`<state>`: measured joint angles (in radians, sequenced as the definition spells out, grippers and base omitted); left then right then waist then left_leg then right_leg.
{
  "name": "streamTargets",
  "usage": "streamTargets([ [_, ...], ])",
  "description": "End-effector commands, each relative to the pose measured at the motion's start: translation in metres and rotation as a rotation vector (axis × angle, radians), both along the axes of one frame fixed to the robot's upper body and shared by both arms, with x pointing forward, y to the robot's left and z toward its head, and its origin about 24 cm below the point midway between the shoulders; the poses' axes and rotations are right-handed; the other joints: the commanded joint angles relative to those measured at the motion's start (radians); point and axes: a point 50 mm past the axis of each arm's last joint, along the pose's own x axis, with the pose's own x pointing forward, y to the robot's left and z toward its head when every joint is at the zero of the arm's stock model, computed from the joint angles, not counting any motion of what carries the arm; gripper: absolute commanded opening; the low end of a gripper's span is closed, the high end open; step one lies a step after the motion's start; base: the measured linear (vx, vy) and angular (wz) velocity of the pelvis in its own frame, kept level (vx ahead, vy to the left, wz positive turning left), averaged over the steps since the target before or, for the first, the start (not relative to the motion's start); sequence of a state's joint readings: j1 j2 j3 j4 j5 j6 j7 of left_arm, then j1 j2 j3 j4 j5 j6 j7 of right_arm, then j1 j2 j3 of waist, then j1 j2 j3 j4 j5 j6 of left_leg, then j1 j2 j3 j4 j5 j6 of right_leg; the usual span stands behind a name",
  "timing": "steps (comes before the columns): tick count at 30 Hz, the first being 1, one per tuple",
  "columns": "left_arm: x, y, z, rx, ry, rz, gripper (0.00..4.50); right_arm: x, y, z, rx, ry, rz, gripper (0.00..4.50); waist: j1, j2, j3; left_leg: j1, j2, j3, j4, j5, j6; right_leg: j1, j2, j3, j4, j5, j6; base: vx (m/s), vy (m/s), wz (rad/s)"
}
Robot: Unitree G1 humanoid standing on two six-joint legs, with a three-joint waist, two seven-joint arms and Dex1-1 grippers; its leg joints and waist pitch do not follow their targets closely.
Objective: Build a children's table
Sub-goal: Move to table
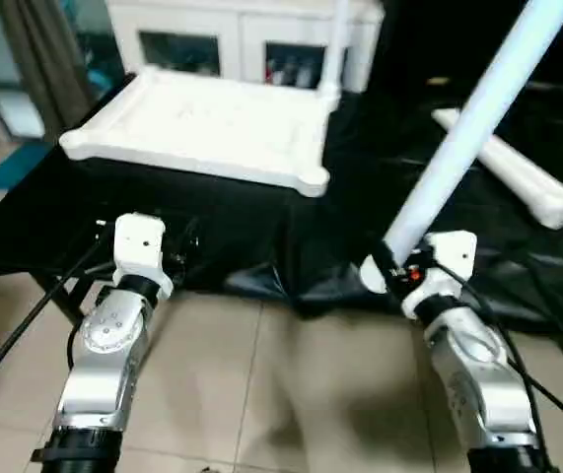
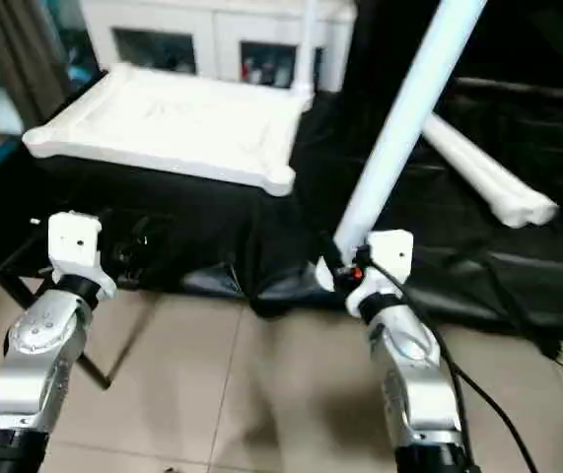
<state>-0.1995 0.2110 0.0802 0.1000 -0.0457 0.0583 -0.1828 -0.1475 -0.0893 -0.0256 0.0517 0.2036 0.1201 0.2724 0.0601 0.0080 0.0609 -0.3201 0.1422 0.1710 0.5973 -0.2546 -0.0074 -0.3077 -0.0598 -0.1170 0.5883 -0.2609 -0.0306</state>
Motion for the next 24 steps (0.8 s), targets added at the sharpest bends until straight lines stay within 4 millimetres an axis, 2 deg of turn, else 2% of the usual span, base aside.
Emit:
streamTargets([
  [1,0.0000,-0.0034,0.0056,0.007,-0.024,-0.022,2.97,0.0004,-0.0013,0.0018,0.006,-0.002,0.000,1.88,0.003,0.011,-0.097,0.040,0.067,-0.020,-0.040,0.137,0.231,0.029,-0.075,0.082,0.001,0.265,-0.241,0.140,-0.019,0.07],
  [2,0.0000,-0.0034,0.0056,0.007,-0.024,-0.022,2.97,0.0004,-0.0013,0.0018,0.006,-0.002,0.000,1.88,0.005,0.002,-0.091,0.051,0.078,-0.023,-0.044,0.142,0.216,0.014,-0.065,0.087,0.014,0.279,-0.245,0.130,-0.019,0.04],
  [3,0.0001,-0.0041,0.0057,0.007,-0.025,-0.024,2.97,0.0004,-0.0016,0.0020,0.005,-0.005,0.000,1.88,0.006,-0.003,-0.086,0.077,0.090,-0.019,-0.043,0.148,0.193,-0.008,-0.051,0.097,0.031,0.293,-0.251,0.115,-0.020,-0.10],
  [4,0.0002,-0.0045,0.0056,0.008,-0.025,-0.025,2.97,0.0002,-0.0020,0.0024,0.005,-0.007,0.000,1.88,0.005,-0.011,-0.086,0.076,0.081,-0.012,-0.038,0.147,0.185,-0.003,-0.048,0.109,0.037,0.321,-0.254,0.115,-0.020,-0.10],
  [5,0.0002,-0.0045,0.0056,0.008,-0.025,-0.026,2.97,0.0001,-0.0022,0.0025,0.005,-0.008,0.000,1.88,0.024,-0.049,-0.078,-0.083,-0.018,-0.004,0.016,0.045,0.226,0.125,-0.085,0.165,-0.009,0.417,-0.227,0.086,-0.014,-0.10],
  [6,0.0003,-0.0044,0.0055,0.008,-0.025,-0.027,2.97,0.0000,-0.0022,0.0026,0.004,-0.008,-0.001,1.88,0.058,-0.029,-0.087,-0.108,0.026,-0.042,0.063,-0.007,0.168,0.145,-0.170,0.218,-0.031,0.490,-0.266,0.060,-0.007,0.07],
  [7,0.0007,-0.0048,0.0052,0.009,-0.024,-0.028,2.97,-0.0005,-0.0030,0.0029,0.000,-0.012,-0.002,1.88,0.062,0.004,-0.087,-0.127,0.051,-0.065,0.036,0.072,0.104,0.144,-0.127,0.173,-0.007,0.508,-0.237,0.060,-0.007,0.07],
  [8,0.0007,-0.0048,0.0052,0.009,-0.024,-0.028,2.97,-0.0005,-0.0030,0.0029,0.000,-0.012,-0.002,1.88,0.056,0.021,-0.092,-0.108,0.061,-0.066,0.003,0.134,0.084,0.128,-0.079,0.134,0.016,0.506,-0.185,0.000,0.000,0.00],
  [9,0.0010,-0.0057,0.0049,0.008,-0.024,-0.031,2.97,-0.0010,-0.0040,0.0031,-0.001,-0.013,-0.005,1.88,0.004,0.054,-0.100,0.054,0.137,-0.147,-0.022,0.291,0.216,-0.026,0.004,0.048,0.110,0.287,-0.079,0.076,-0.022,0.02],
  [10,0.0011,-0.0057,0.0049,0.008,-0.024,-0.031,2.97,-0.0010,-0.0040,0.0031,-0.001,-0.013,-0.005,1.88,-0.026,0.053,-0.098,0.134,0.197,-0.208,-0.035,0.345,0.350,-0.127,-0.014,0.049,0.142,0.031,-0.030,0.076,-0.022,0.02],
  [11,0.0012,-0.0058,0.0049,0.009,-0.023,-0.031,2.97,-0.0011,-0.0041,0.0031,-0.001,-0.013,-0.005,1.88,-0.024,0.035,-0.096,0.138,0.223,-0.226,-0.029,0.451,0.502,-0.160,-0.049,0.062,0.170,-0.126,0.040,0.092,-0.040,-0.13],
  [12,0.0012,-0.0059,0.0048,0.009,-0.023,-0.032,2.97,-0.0013,-0.0039,0.0031,-0.002,-0.013,-0.005,1.88,-0.017,0.020,-0.083,0.088,0.176,-0.169,-0.041,0.436,0.504,-0.165,-0.045,0.069,0.175,-0.040,0.084,0.000,0.000,0.00],
  [13,0.0013,-0.0062,0.0048,0.009,-0.023,-0.034,2.97,-0.0014,-0.0039,0.0031,-0.002,-0.013,-0.006,1.88,-0.011,0.020,-0.076,0.061,0.136,-0.128,-0.048,0.360,0.479,-0.154,-0.034,0.062,0.156,0.008,0.078,0.000,0.000,0.00],
  [14,0.0013,-0.0065,0.0047,0.009,-0.023,-0.035,2.97,-0.0015,-0.0040,0.0031,-0.002,-0.013,-0.006,1.88,-0.011,-0.019,-0.064,0.031,0.054,-0.066,-0.029,0.111,0.373,-0.103,-0.054,0.097,0.029,0.074,0.017,0.000,0.000,0.00],
  [15,0.0013,-0.0065,0.0047,0.009,-0.023,-0.035,2.97,-0.0015,-0.0040,0.0031,-0.002,-0.013,-0.006,1.88,-0.005,-0.047,-0.073,0.004,0.009,-0.051,-0.016,0.001,0.312,-0.048,-0.063,0.127,0.002,0.023,0.017,0.009,-0.092,0.05],
  [16,0.0014,-0.0070,0.0047,0.009,-0.022,-0.038,2.97,-0.0014,-0.0041,0.0033,-0.001,-0.013,-0.008,1.88,0.041,-0.047,-0.065,-0.035,-0.021,-0.046,0.065,-0.089,0.194,0.023,-0.176,0.219,-0.085,-0.302,-0.098,0.009,-0.092,0.05],
  [17,0.0014,-0.0070,0.0047,0.009,-0.022,-0.038,2.97,-0.0014,-0.0041,0.0033,-0.001,-0.013,-0.008,1.88,0.048,-0.046,-0.072,-0.071,-0.001,-0.067,0.093,-0.027,0.111,0.069,-0.190,0.232,-0.087,-0.389,-0.195,0.011,-0.102,0.04],
  [18,0.0013,-0.0071,0.0046,0.010,-0.021,-0.039,2.97,-0.0014,-0.0041,0.0032,0.000,-0.013,-0.008,1.88,0.053,-0.037,-0.067,-0.079,0.004,-0.074,0.090,0.001,0.081,0.071,-0.185,0.221,-0.085,-0.377,-0.218,0.031,-0.055,-0.03],
  [19,0.0011,-0.0068,0.0044,0.010,-0.020,-0.040,2.97,-0.0016,-0.0032,0.0029,0.000,-0.012,-0.008,1.88,0.047,-0.027,-0.058,-0.081,0.015,-0.076,0.065,0.033,0.044,0.061,-0.159,0.193,-0.086,-0.346,-0.249,0.031,-0.055,-0.03],
  [20,0.0011,-0.0067,0.0043,0.011,-0.019,-0.042,2.97,-0.0018,-0.0027,0.0027,0.000,-0.011,-0.007,1.88,0.036,-0.001,-0.054,-0.049,0.035,-0.063,-0.008,0.036,0.036,0.034,-0.107,0.132,-0.083,-0.351,-0.236,0.000,0.000,0.00],
  [21,0.0010,-0.0069,0.0041,0.011,-0.018,-0.045,2.97,-0.0021,-0.0025,0.0024,-0.002,-0.010,-0.007,1.88,0.016,0.021,-0.054,-0.035,0.055,-0.071,-0.064,-0.064,0.037,0.018,-0.042,0.088,-0.053,-0.320,-0.186,0.052,0.029,-0.01],
  [22,0.0010,-0.0071,0.0040,0.011,-0.018,-0.046,2.97,-0.0023,-0.0025,0.0024,-0.002,-0.010,-0.006,1.88,0.005,0.028,-0.060,0.006,0.071,-0.081,-0.069,-0.120,0.043,-0.006,-0.031,0.078,-0.034,-0.272,-0.185,0.052,0.029,-0.01],
  [23,0.0010,-0.0074,0.0039,0.010,-0.017,-0.049,2.97,-0.0026,-0.0025,0.0023,0.000,-0.008,-0.006,1.88,-0.013,0.036,-0.081,0.076,0.096,-0.114,-0.074,-0.110,0.113,-0.040,-0.025,0.056,0.005,-0.094,-0.219,0.078,0.034,0.09],
  [24,0.0010,-0.0074,0.0039,0.010,-0.017,-0.049,2.97,-0.0026,-0.0025,0.0023,0.000,-0.008,-0.006,1.88,-0.028,0.036,-0.075,0.088,0.105,-0.122,-0.077,-0.111,0.156,-0.061,-0.022,0.050,0.020,-0.047,-0.218,0.086,0.040,0.13],
])
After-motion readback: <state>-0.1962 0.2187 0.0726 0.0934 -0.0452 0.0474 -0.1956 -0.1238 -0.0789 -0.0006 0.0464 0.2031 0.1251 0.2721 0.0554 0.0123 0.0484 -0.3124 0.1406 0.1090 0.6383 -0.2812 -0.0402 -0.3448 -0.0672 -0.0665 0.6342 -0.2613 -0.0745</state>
